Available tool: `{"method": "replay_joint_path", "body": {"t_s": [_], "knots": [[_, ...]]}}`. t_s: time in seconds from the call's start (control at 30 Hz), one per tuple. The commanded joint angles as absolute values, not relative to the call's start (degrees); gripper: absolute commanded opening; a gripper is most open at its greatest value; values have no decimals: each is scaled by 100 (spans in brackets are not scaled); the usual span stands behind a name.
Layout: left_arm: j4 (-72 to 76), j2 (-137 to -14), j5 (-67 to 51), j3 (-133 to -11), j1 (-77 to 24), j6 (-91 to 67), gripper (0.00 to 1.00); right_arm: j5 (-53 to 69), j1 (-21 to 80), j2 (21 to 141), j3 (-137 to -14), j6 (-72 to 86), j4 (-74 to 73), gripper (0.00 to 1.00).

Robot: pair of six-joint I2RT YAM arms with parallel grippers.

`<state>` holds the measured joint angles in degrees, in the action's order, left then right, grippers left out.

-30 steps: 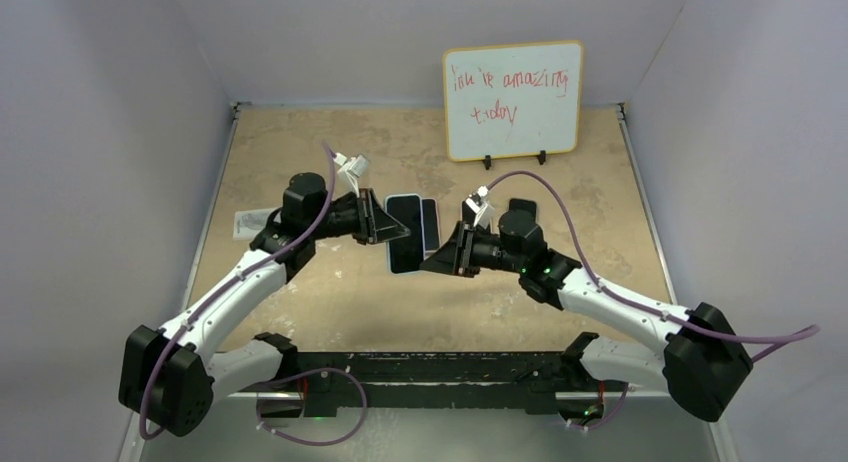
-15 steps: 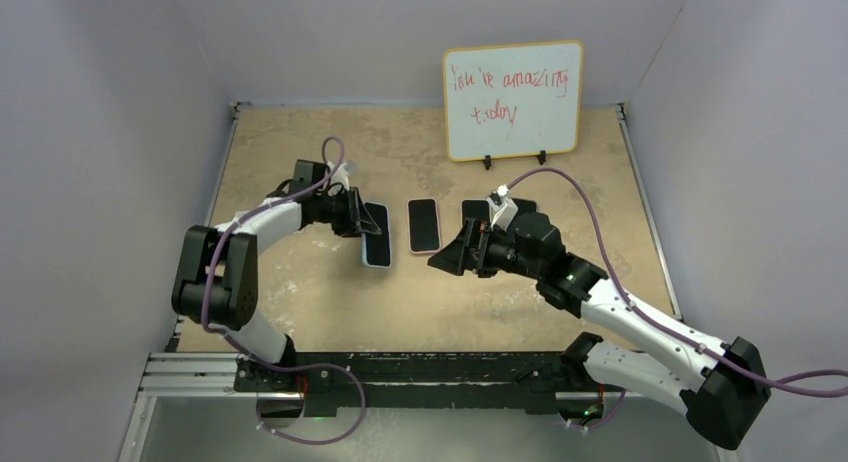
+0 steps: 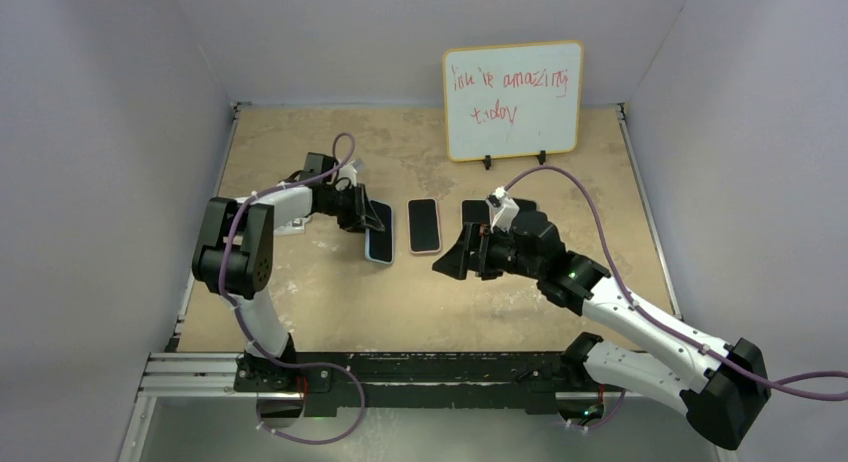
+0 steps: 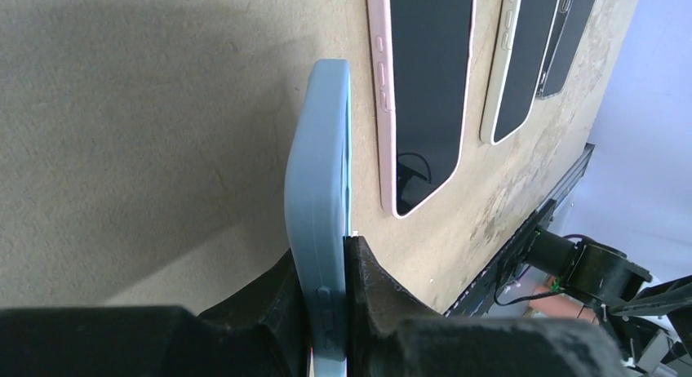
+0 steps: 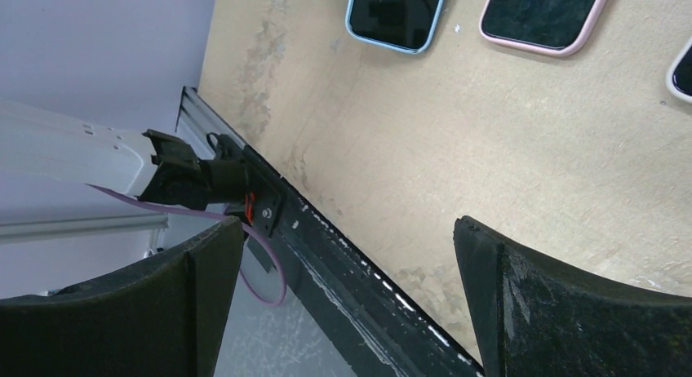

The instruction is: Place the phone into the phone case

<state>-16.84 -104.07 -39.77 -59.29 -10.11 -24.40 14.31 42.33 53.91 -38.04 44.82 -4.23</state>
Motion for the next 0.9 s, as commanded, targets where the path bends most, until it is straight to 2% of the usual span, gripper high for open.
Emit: {"method": "replay_joint_path", "body": {"t_s": [0.0, 0.07, 0.23, 0.3, 0.33, 0.37, 0.53, 0.87], "knots": [[-1727, -10579, -3649, -6106, -994, -2276, 20, 1174, 4220, 5280, -4080, 4203, -639, 99], [-1883, -10589, -3403, -6160, -981, -2272, 22, 1039, 4227, 5273, -4160, 4121, -792, 99], [-2391, -10397, -2733, -6358, -967, -2109, 38, 742, 4227, 5259, -4179, 4126, -959, 99], [-2440, -10086, -2534, -6213, -967, -2092, 66, 628, 4221, 5317, -4124, 4165, -938, 99], [-2443, -9910, -2434, -6108, -967, -2096, 74, 534, 4227, 5371, -4144, 4149, -1030, 99], [-2454, -9740, -2314, -6006, -967, -2096, 78, 410, 4221, 5416, -4167, 4132, -1154, 99], [-2648, -8823, -2035, -5714, -1003, -1965, 85, -99, 4227, 5401, -4209, 4236, -1432, 99], [-2452, -7104, -2587, -5642, -1767, -1940, 88, -881, 4220, 5161, -4210, 4974, -1595, 99]]}}
